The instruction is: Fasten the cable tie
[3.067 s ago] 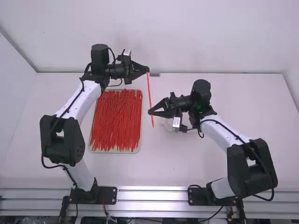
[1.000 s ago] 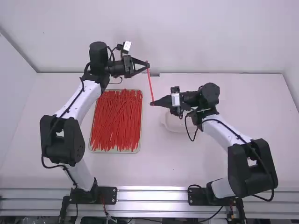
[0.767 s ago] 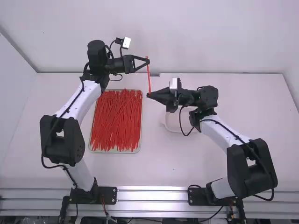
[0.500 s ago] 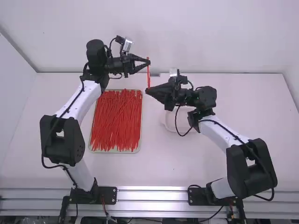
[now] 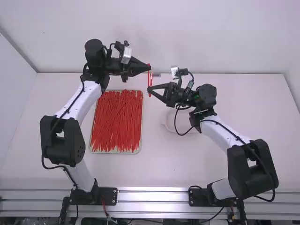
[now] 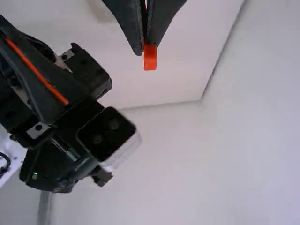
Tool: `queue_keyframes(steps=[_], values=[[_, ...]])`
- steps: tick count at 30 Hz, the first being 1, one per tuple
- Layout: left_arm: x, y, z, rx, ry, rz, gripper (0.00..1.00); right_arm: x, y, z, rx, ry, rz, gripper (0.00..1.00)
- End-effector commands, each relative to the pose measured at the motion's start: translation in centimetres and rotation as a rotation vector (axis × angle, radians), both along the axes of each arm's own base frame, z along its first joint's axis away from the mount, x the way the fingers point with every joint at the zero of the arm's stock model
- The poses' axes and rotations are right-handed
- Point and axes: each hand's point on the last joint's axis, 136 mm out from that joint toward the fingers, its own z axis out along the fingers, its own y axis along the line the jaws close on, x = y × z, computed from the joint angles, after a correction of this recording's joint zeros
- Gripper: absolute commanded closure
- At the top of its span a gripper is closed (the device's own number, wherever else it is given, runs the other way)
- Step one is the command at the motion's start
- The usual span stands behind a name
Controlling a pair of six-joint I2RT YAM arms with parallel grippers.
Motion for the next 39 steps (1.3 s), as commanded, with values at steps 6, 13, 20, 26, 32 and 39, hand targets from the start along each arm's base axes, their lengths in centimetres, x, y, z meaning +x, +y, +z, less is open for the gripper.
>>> queue_keyframes(steps=[6,13,20,26,32,39], values=[[-1.6,-0.2,1.0,0.005,-0.119,-0.089,0.98,0.1,0.3,-0.3,0.012,0.074,0.003,1.00],[-1.6,-0.7,1.1,0.001,-0.119,-0.087,0.98,0.2,0.6,-0.1,0.029,0.119,-0.005,1.00],[-1.6,-0.8,1.1,0.001,-0.119,-0.086,0.98,0.6,1.3,0.2,0.056,0.126,-0.048,1.00],[-1.8,-0.6,1.0,0.002,-0.141,-0.097,0.98,0.9,1.2,0.3,0.062,0.138,-0.060,1.00],[-2.0,-1.0,1.0,0.001,-0.149,-0.105,0.98,0.8,1.2,0.3,0.062,0.139,-0.058,1.00],[-2.1,-1.0,1.2,-0.001,-0.173,-0.106,0.98,0.8,1.2,0.3,0.062,0.139,-0.058,1.00]])
